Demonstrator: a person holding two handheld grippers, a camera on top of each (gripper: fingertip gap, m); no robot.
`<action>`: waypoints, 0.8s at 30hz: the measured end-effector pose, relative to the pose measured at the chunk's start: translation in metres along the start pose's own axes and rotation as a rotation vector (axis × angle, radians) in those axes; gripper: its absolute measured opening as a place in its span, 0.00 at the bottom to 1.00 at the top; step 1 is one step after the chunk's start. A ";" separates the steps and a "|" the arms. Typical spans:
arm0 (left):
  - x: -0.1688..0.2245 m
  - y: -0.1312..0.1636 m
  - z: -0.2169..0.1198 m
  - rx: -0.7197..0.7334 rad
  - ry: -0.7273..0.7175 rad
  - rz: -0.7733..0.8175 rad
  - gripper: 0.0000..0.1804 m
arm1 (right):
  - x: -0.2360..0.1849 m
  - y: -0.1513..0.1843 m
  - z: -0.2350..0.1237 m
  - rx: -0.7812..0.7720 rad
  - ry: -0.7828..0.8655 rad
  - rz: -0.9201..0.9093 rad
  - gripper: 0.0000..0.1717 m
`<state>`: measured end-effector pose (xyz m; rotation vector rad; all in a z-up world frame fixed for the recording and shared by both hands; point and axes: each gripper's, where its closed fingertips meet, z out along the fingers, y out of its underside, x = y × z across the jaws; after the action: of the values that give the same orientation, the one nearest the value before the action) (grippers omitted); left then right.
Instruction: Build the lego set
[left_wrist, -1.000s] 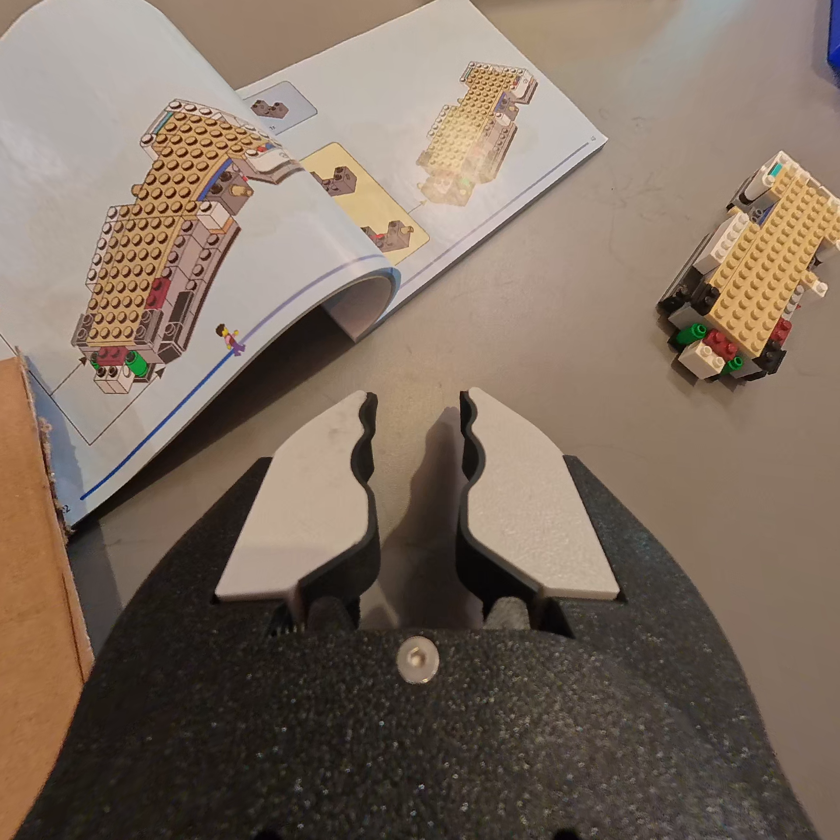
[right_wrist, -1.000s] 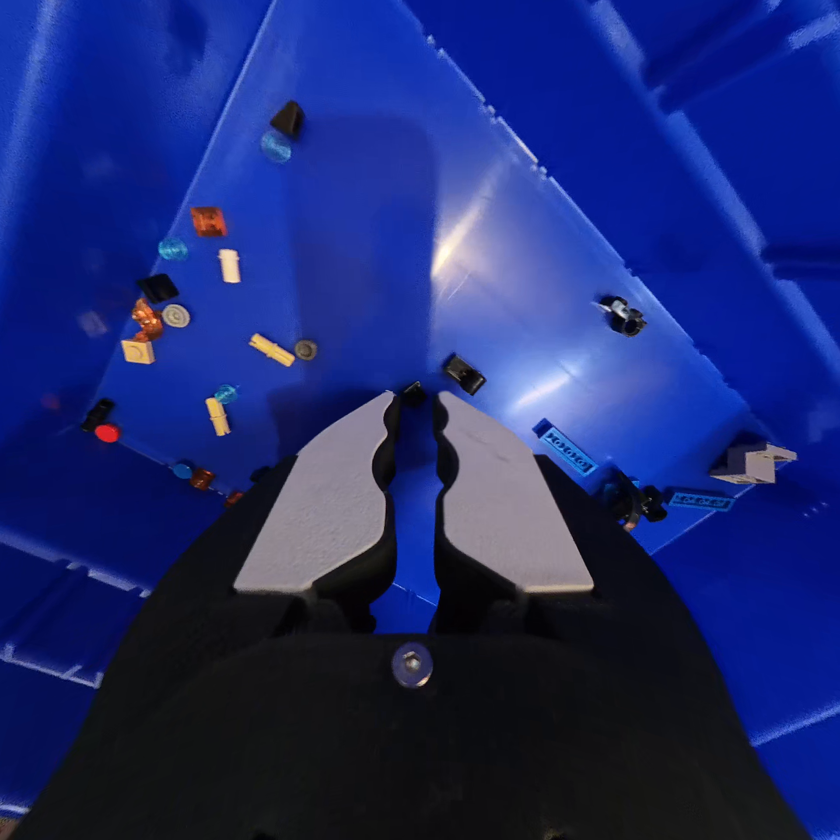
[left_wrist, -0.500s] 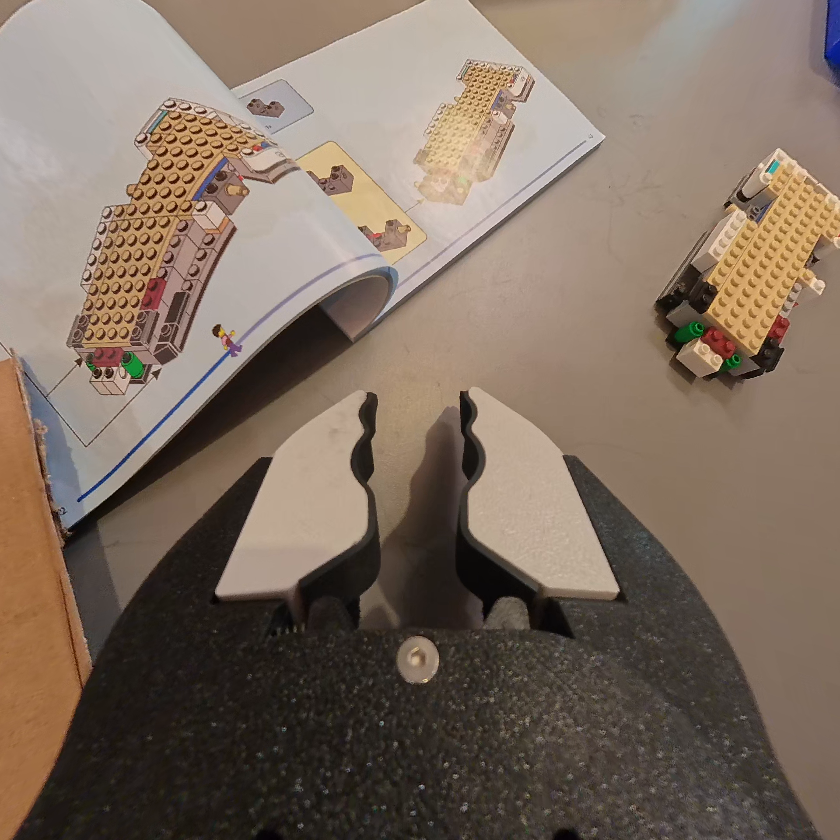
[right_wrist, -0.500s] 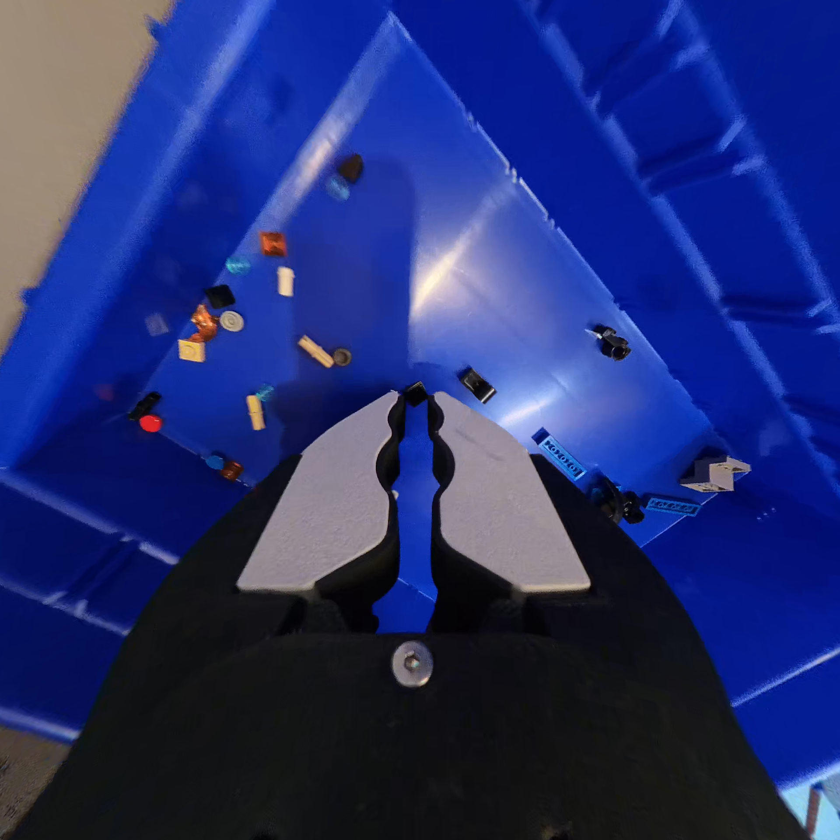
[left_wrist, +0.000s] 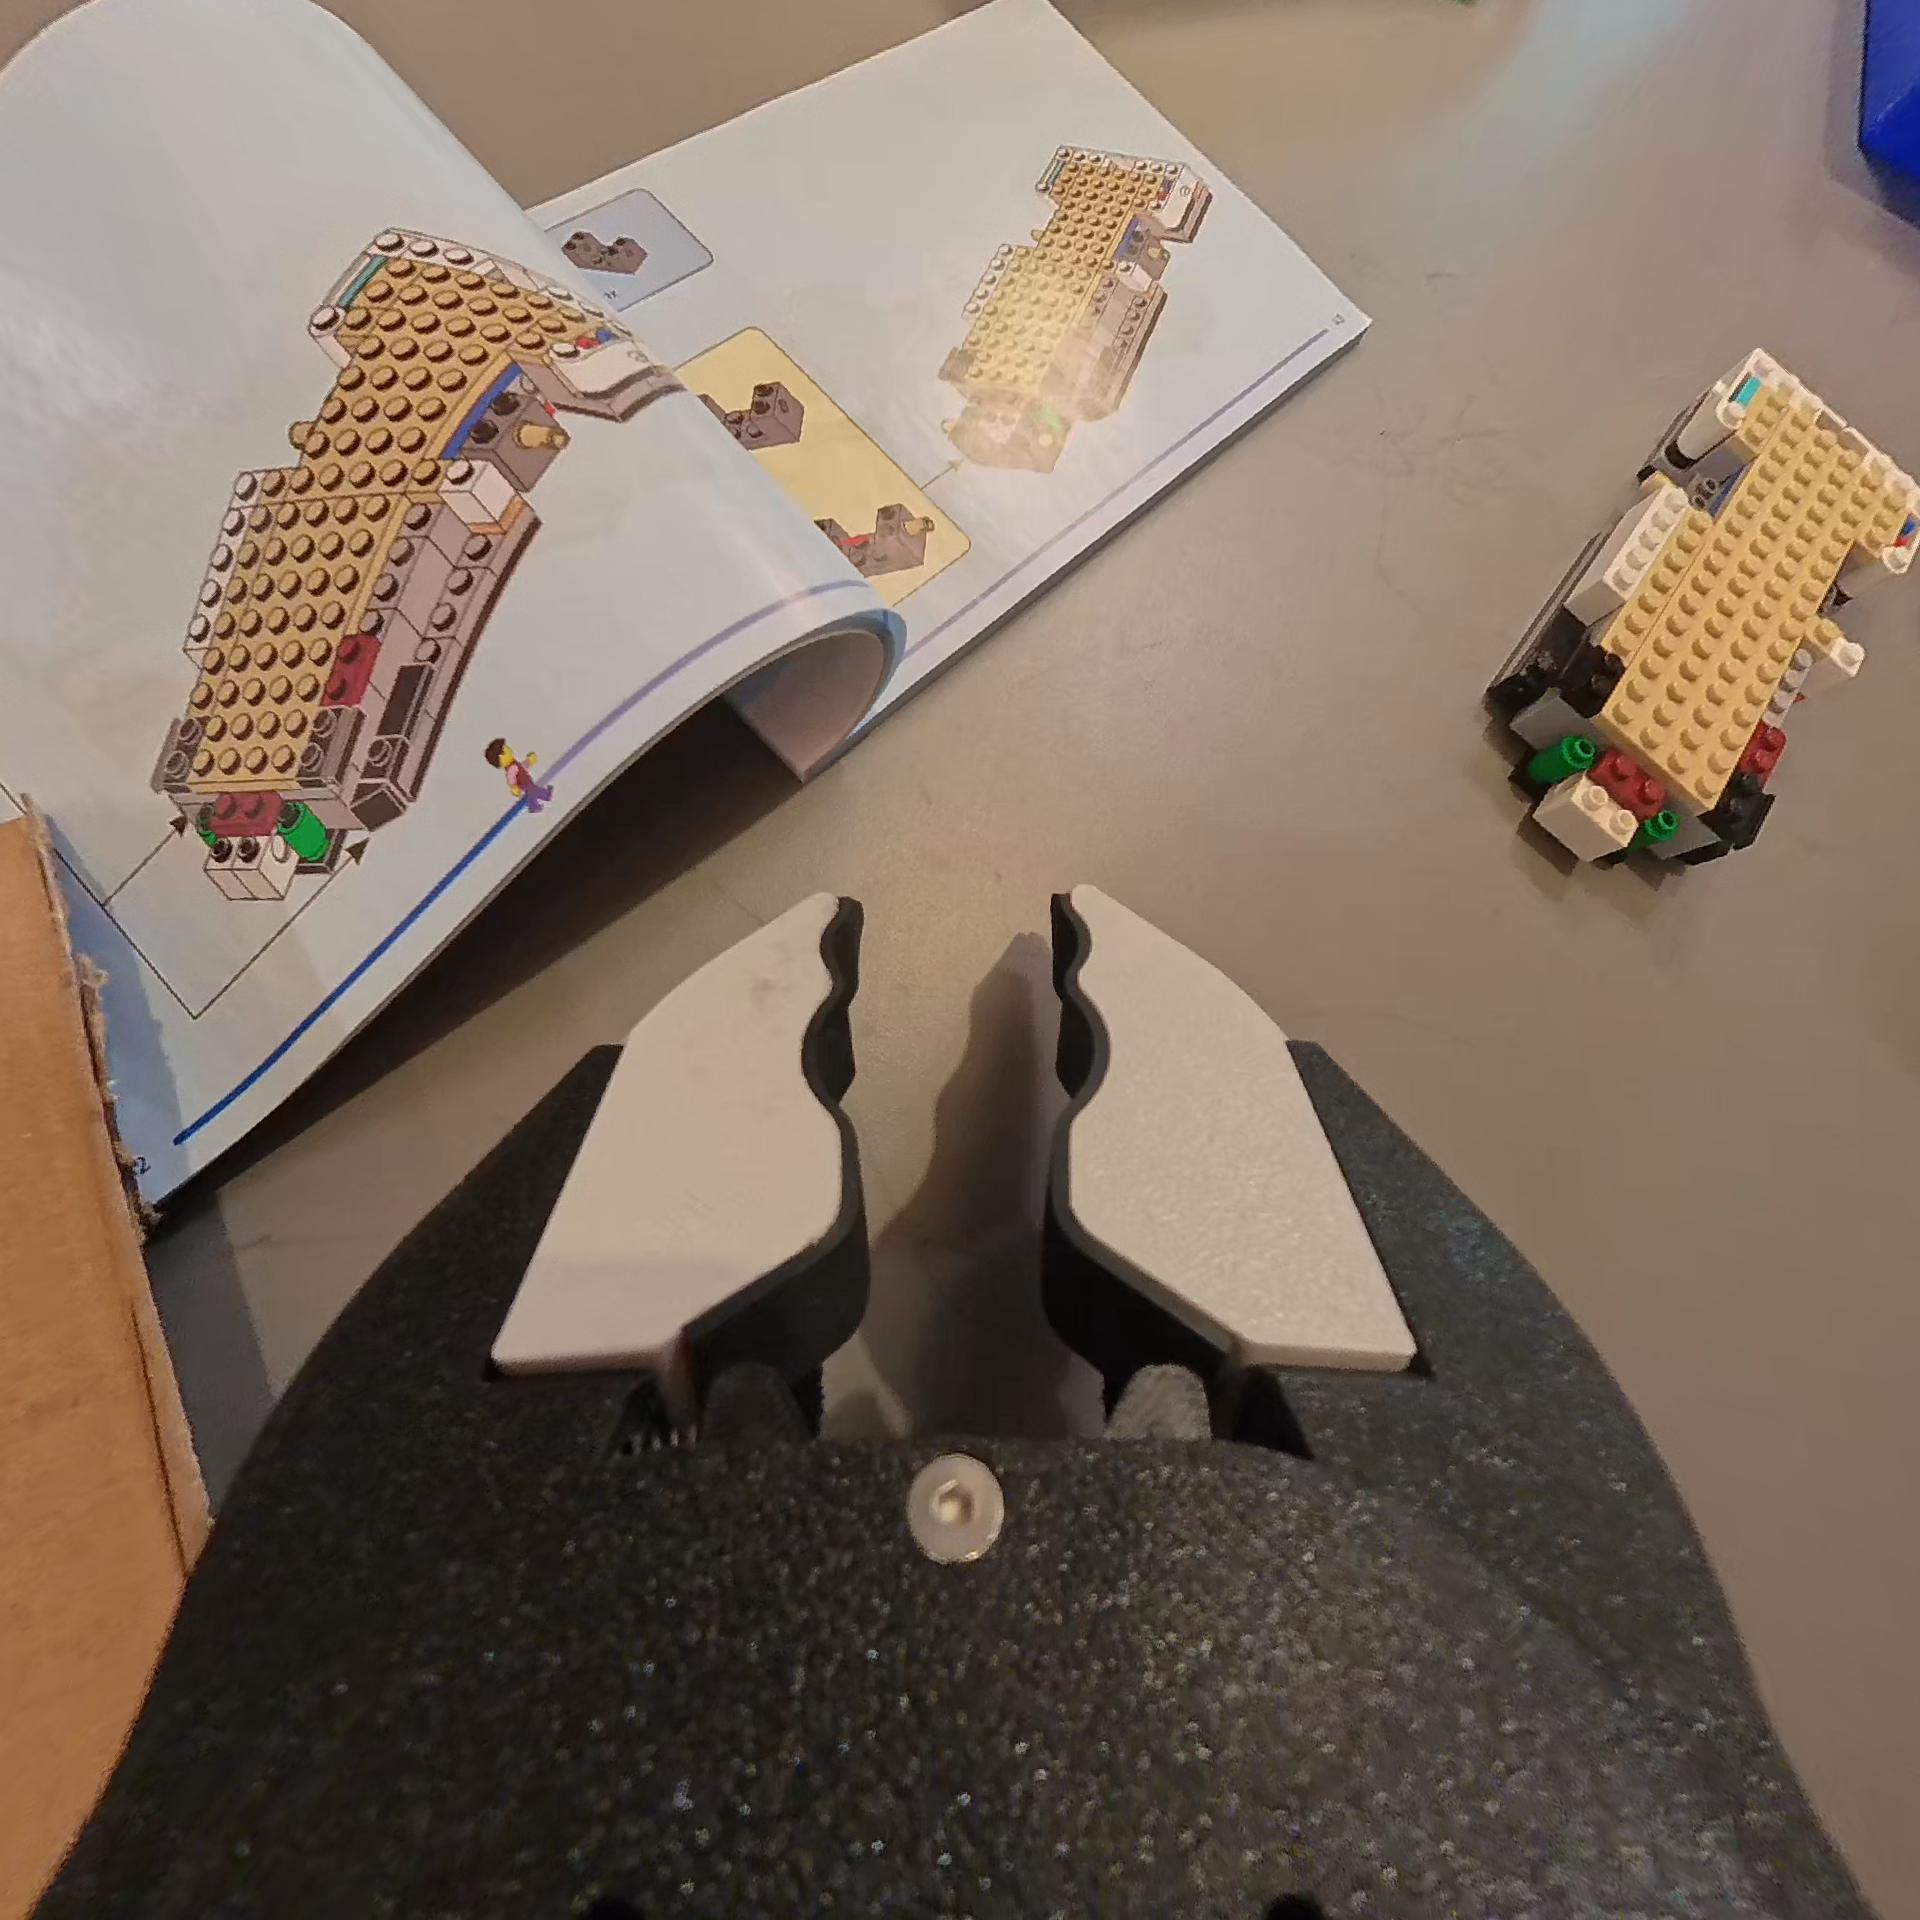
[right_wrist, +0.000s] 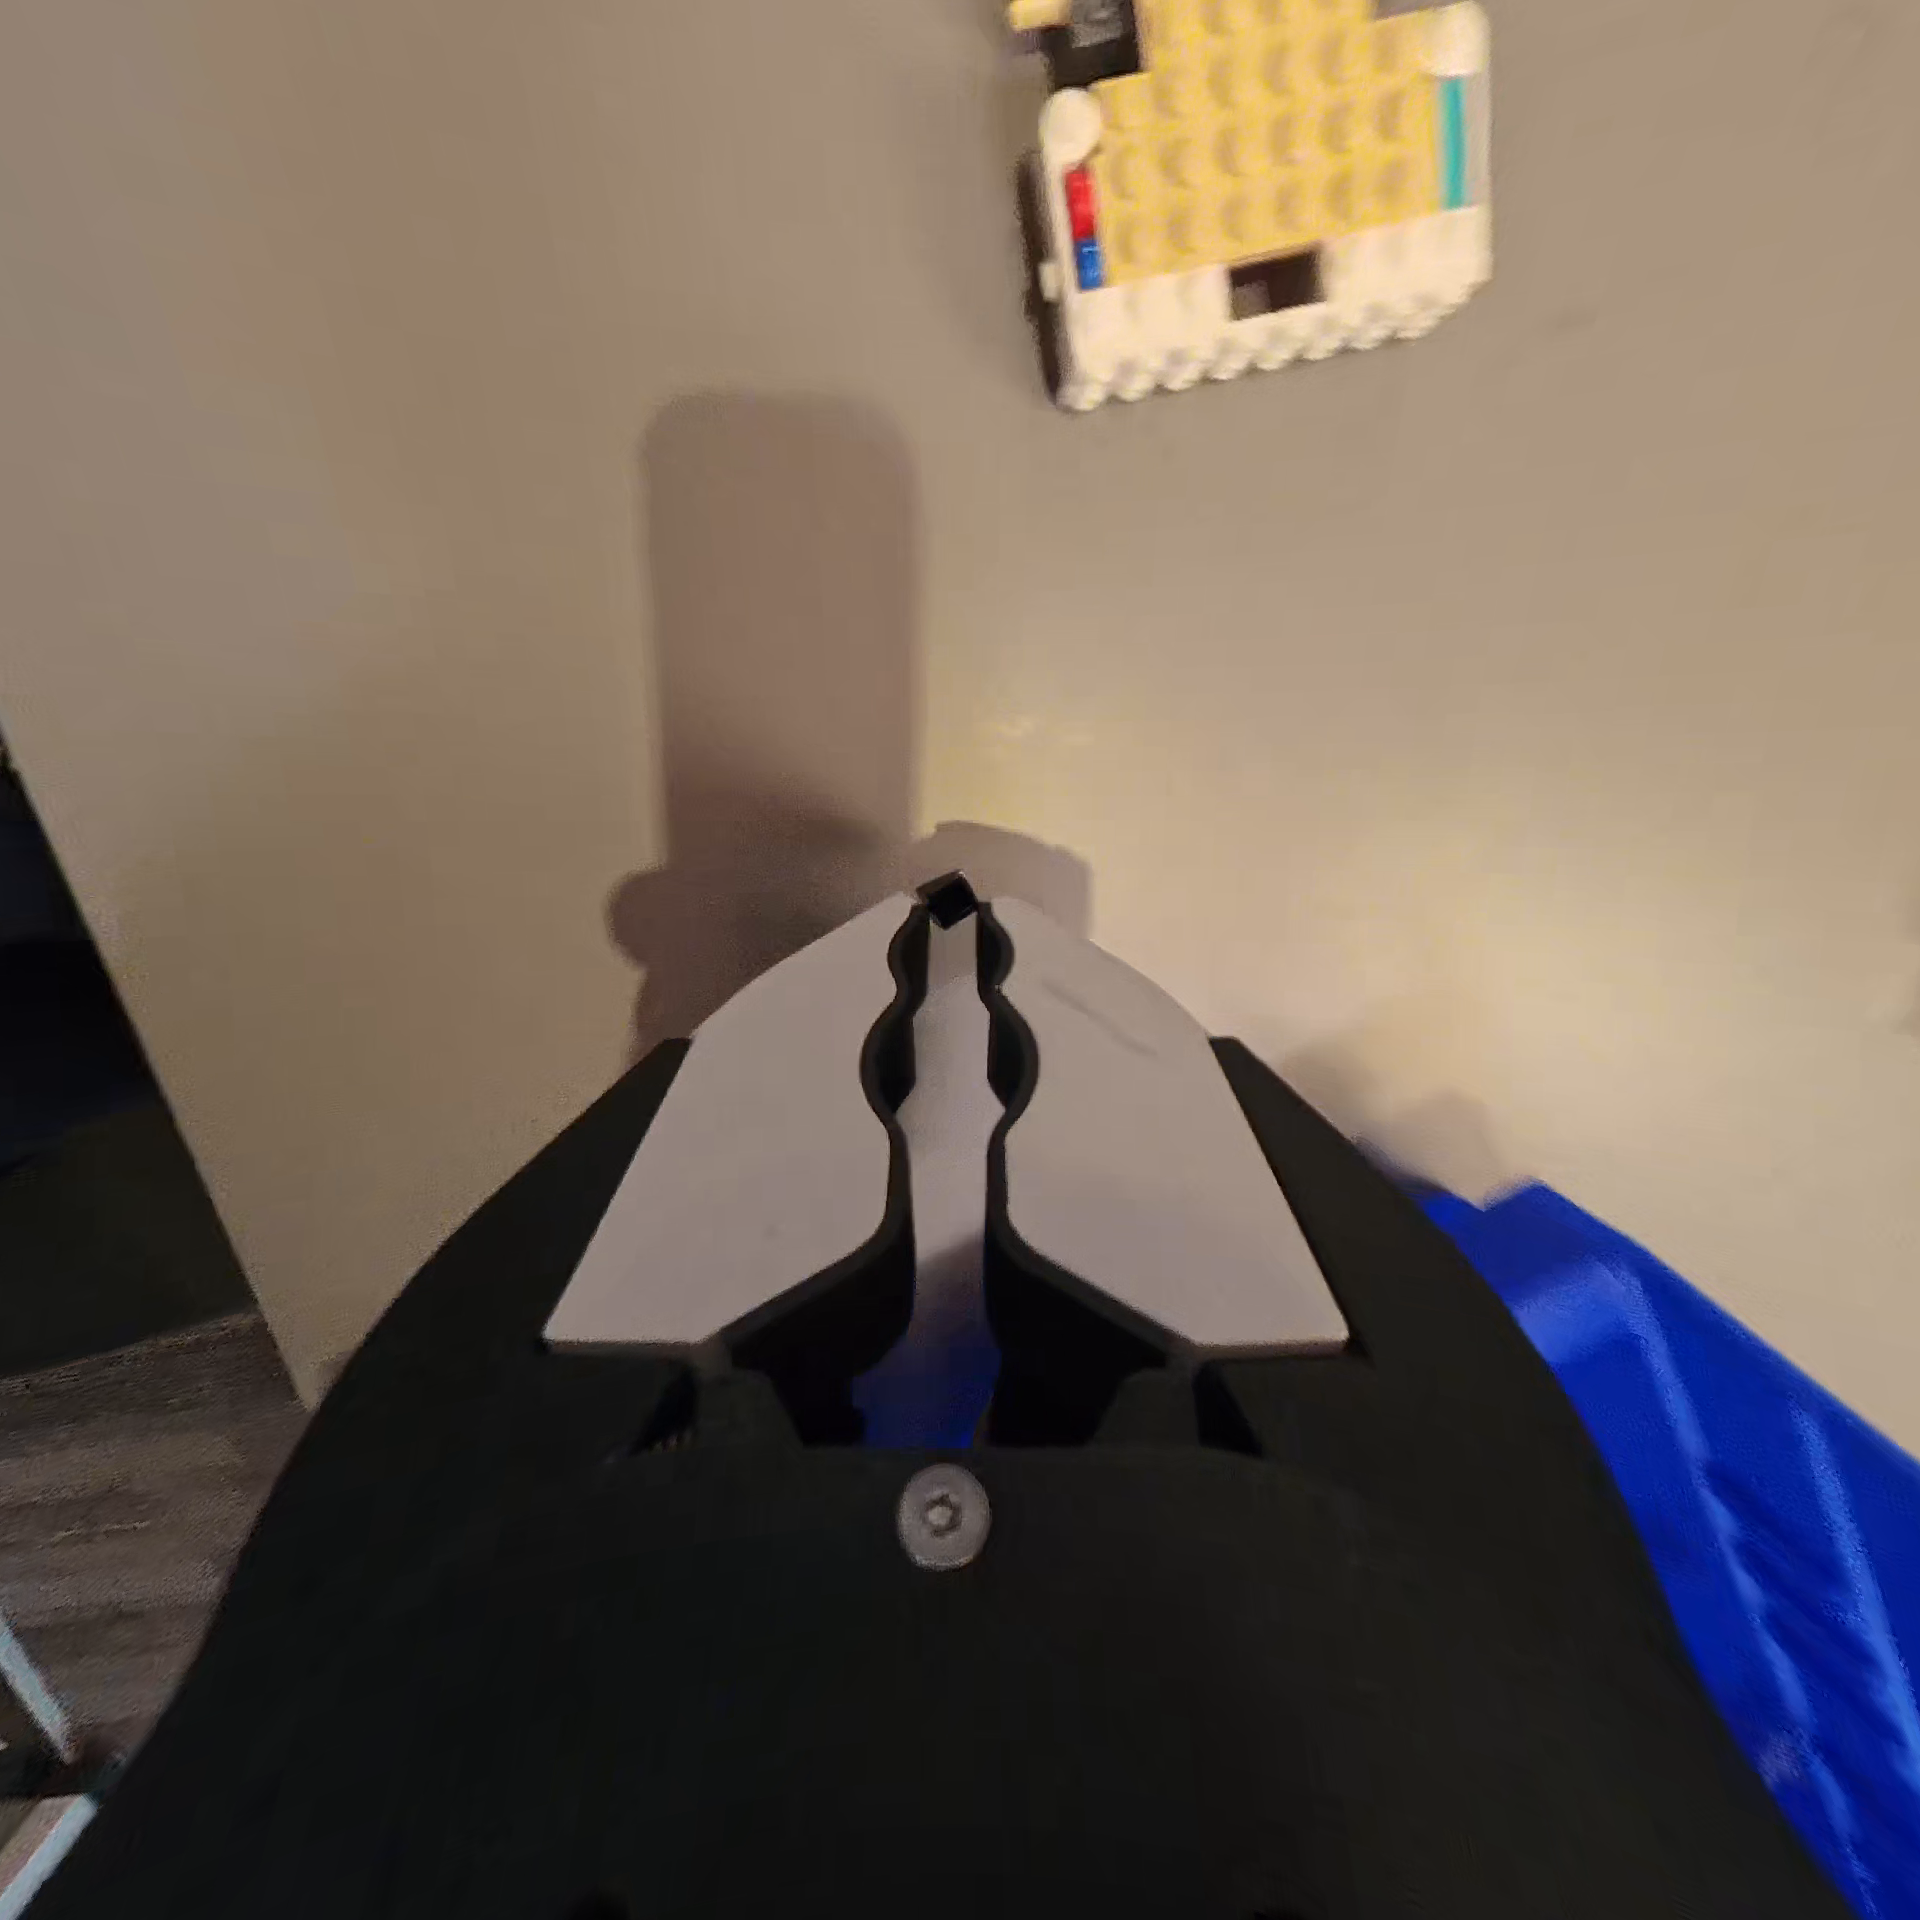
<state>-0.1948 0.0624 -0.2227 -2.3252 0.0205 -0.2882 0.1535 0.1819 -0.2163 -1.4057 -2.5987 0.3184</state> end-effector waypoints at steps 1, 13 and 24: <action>0.000 0.000 0.000 0.002 0.002 -0.001 0.20 | -0.003 0.001 0.011 -0.019 -0.001 0.006 0.05; 0.001 0.001 0.000 -0.004 0.009 0.004 0.20 | 0.043 0.039 -0.073 0.054 0.170 0.186 0.08; 0.001 0.001 0.000 -0.002 0.003 0.002 0.20 | 0.067 0.228 -0.055 -0.371 0.036 0.672 0.14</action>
<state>-0.1943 0.0617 -0.2230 -2.3266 0.0241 -0.2912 0.3144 0.3655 -0.2207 -2.3632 -2.1448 -0.1255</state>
